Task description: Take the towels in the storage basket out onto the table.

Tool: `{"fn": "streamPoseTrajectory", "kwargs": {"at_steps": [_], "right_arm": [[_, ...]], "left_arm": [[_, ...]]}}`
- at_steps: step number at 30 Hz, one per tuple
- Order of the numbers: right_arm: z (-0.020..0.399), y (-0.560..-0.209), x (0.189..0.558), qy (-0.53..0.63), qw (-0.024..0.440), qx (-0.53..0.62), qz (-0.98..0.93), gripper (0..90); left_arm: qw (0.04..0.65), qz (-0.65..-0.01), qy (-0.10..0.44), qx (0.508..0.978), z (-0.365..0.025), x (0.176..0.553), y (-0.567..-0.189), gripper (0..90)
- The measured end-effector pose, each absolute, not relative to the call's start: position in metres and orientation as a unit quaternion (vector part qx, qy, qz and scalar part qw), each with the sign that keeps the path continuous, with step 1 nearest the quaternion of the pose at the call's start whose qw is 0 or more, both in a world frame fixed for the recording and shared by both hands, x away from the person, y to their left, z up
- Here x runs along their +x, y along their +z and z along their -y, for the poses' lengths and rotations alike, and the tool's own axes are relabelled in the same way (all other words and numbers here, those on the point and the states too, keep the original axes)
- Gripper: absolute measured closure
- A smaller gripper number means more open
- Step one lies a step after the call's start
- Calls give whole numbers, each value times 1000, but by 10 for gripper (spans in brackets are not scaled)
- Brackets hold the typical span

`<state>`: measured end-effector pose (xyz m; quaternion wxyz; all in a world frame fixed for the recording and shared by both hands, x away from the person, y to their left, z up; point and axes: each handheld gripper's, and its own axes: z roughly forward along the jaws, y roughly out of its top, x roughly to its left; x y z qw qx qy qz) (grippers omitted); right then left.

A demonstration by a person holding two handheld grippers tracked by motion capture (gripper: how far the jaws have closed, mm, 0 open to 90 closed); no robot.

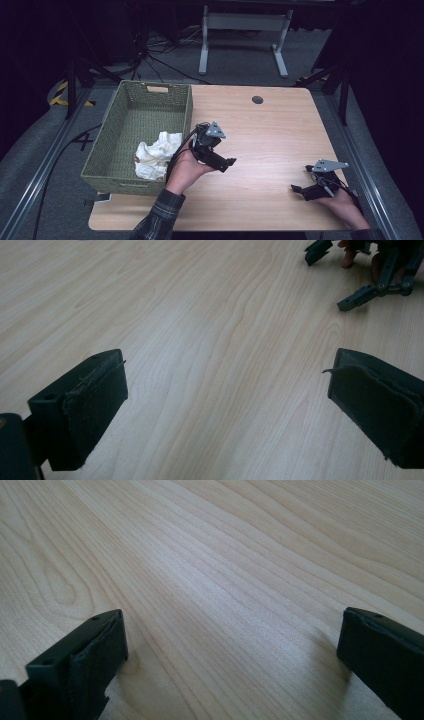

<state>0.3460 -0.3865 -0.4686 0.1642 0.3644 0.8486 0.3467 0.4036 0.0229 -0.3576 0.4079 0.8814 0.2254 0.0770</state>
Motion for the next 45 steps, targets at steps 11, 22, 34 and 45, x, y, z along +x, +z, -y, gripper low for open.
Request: {"fn": "streamPoseTrajectory", "kwargs": {"at_steps": [11, 22, 34, 45], "right_arm": [[386, -469, 346, 346, 163, 366, -848, 2], [386, -469, 346, 346, 163, 367, -848, 2], [386, -469, 346, 346, 163, 367, -848, 2], [386, -469, 346, 346, 164, 367, -848, 2]], "left_arm": [[399, -243, 82, 881, -42, 414, -346, 39], [402, -276, 99, 867, -74, 419, -340, 40], [395, -316, 108, 856, -113, 419, -342, 52], [374, -355, 131, 847, -148, 418, -344, 68]]}}
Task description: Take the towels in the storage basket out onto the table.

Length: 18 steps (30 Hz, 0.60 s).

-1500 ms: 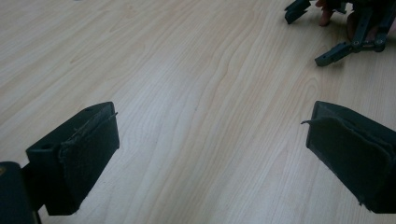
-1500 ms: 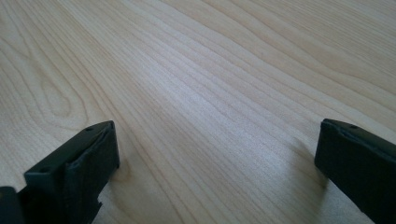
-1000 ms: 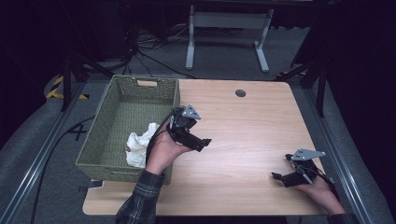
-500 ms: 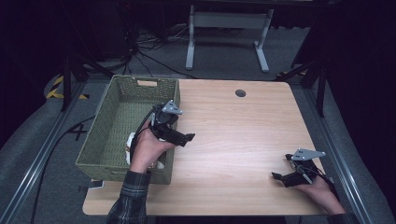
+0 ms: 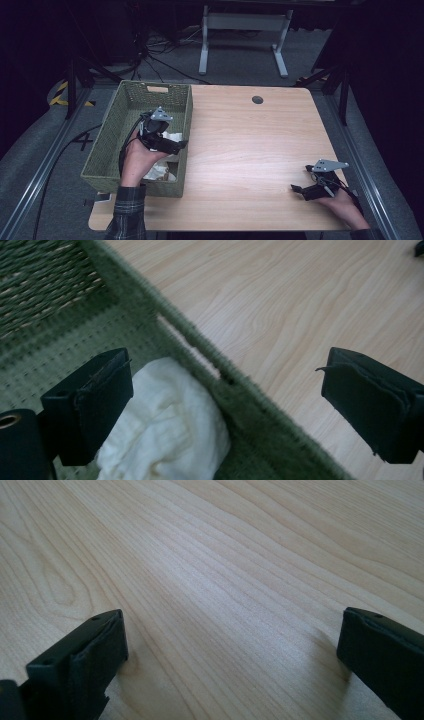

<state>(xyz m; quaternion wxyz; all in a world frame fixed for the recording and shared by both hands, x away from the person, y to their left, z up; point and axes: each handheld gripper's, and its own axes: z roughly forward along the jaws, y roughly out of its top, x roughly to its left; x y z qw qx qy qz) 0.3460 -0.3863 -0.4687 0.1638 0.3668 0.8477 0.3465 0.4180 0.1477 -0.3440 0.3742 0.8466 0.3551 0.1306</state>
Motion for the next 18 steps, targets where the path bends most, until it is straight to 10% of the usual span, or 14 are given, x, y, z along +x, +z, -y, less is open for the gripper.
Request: {"fn": "streamPoseTrajectory", "kwargs": {"at_steps": [18], "right_arm": [[386, -469, 346, 346, 163, 368, -848, 2]], "left_arm": [[336, -409, 129, 839, -180, 428, -376, 90]]}}
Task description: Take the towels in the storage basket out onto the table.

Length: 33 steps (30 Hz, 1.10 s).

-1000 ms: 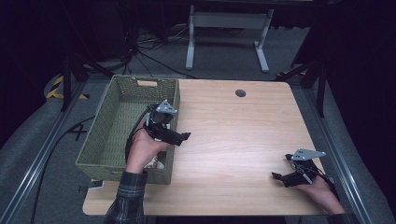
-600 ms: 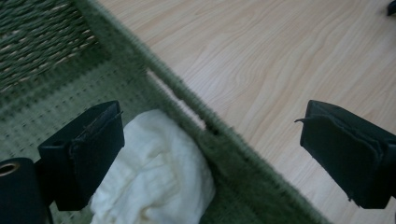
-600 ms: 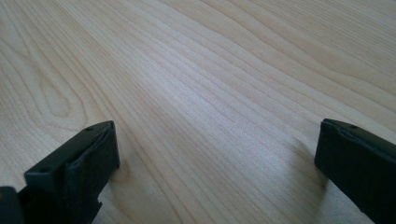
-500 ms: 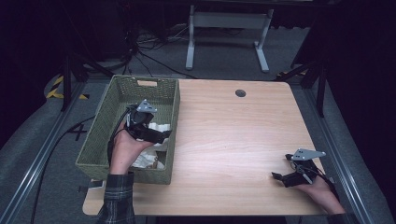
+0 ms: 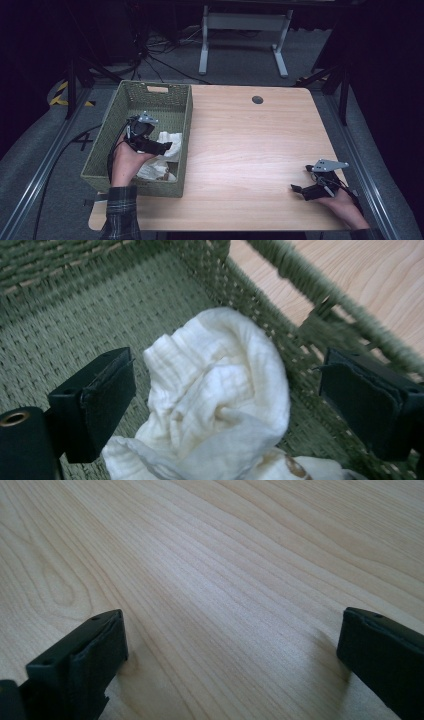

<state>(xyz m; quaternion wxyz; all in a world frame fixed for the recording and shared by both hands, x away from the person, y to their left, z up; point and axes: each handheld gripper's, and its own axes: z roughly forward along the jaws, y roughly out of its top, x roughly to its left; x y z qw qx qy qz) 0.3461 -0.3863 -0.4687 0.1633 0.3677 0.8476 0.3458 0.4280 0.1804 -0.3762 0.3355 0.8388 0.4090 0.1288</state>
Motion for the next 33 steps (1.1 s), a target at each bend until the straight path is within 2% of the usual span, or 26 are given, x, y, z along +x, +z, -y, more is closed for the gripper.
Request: {"fn": "streamPoseTrajectory", "kwargs": {"at_steps": [10, 18, 21, 33], "right_arm": [[386, -469, 346, 346, 163, 368, -848, 2], [386, -469, 346, 346, 164, 368, -848, 2], [386, -469, 346, 346, 163, 368, -848, 2], [386, -469, 346, 346, 163, 368, -848, 2]], "left_arm": [[295, -408, 110, 857, -179, 437, -402, 101], [235, -402, 95, 880, -170, 443, -416, 112], [214, -398, 78, 889, -168, 445, -421, 164], [158, -410, 34, 898, -161, 448, -437, 166]]}}
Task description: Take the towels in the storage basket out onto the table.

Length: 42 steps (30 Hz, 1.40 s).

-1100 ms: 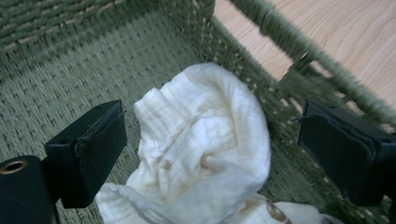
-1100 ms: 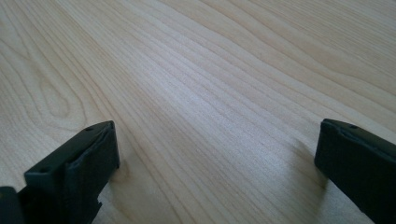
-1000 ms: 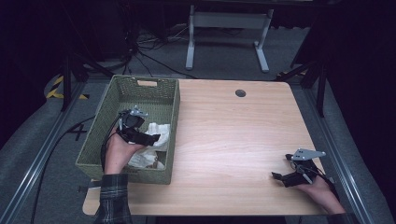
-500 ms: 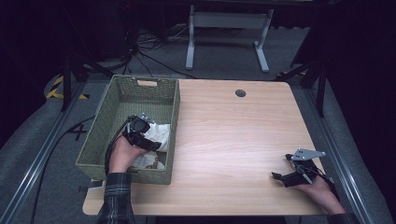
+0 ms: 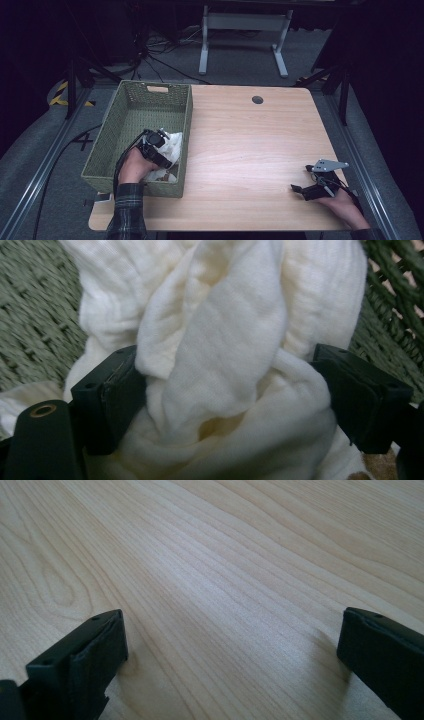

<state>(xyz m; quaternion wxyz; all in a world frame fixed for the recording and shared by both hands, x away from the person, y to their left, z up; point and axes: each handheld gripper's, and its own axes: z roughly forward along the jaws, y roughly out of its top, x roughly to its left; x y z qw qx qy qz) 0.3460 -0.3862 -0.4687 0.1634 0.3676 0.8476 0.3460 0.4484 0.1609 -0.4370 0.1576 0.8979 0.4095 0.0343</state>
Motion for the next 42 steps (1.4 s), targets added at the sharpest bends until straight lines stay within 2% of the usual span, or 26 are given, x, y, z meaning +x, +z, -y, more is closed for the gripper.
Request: {"fn": "streamPoseTrajectory", "kwargs": {"at_steps": [2, 4, 6, 8, 12, 16, 32, 42], "right_arm": [[386, -469, 346, 346, 164, 368, -848, 2], [386, -469, 346, 346, 163, 368, -848, 2], [386, -469, 346, 346, 164, 368, -848, 2], [386, -469, 346, 346, 164, 368, -848, 2], [386, -469, 346, 346, 164, 368, -848, 3], [386, -469, 347, 346, 165, 367, -847, 2], [386, -469, 347, 347, 163, 370, -846, 2], [386, -469, 347, 348, 163, 370, -846, 3]], "left_arm": [[159, -409, 26, 898, -162, 448, -436, 194], [157, -405, 21, 901, -162, 449, -435, 262], [160, -405, 15, 900, -162, 448, -433, 347], [163, -406, 10, 899, -162, 447, -432, 495], [172, -410, 3, 896, -164, 447, -428, 657], [179, -415, 8, 892, -165, 446, -425, 684], [312, -426, 42, 848, -186, 438, -396, 705], [371, -429, 92, 818, -201, 428, -371, 714]]}}
